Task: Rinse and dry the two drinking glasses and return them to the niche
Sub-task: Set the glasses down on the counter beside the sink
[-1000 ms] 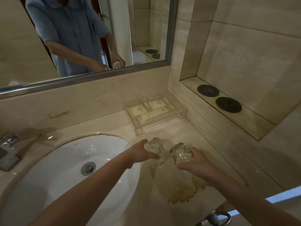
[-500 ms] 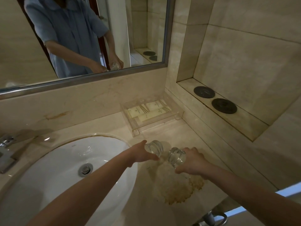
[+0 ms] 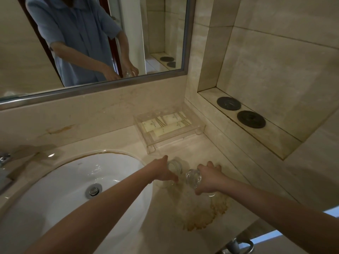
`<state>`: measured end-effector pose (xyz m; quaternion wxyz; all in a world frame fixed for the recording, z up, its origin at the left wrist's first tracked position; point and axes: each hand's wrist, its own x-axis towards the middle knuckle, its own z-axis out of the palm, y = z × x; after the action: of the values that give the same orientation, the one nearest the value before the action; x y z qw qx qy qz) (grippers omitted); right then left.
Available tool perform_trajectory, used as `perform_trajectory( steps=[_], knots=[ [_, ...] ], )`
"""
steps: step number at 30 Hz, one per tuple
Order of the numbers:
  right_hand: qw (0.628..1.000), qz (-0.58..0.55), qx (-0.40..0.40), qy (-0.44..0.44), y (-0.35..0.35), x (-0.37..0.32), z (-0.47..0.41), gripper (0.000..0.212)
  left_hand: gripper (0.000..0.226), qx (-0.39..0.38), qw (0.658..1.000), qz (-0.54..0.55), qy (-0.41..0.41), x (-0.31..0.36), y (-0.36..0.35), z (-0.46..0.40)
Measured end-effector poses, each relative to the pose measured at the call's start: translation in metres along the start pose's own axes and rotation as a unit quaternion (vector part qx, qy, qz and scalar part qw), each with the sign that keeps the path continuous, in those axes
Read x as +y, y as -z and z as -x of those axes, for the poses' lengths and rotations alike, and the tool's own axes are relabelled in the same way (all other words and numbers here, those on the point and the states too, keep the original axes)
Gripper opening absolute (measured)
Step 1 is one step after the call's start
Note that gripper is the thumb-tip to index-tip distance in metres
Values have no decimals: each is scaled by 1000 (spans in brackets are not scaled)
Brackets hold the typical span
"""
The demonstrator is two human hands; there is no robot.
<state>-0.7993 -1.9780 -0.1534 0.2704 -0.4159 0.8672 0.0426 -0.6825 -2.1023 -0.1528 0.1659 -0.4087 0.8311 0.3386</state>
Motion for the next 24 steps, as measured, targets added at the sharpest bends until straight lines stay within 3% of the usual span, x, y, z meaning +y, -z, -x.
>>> perform_trajectory(
  steps=[14,24],
  knots=[
    [1000,-27,5,11,15,-13,-15,86,99,27,994,-108,6,27,11,-15],
    [999,-33,30,12,20,-18,-24,70,91,46,985,-162,34,46,15,-38]
  ],
)
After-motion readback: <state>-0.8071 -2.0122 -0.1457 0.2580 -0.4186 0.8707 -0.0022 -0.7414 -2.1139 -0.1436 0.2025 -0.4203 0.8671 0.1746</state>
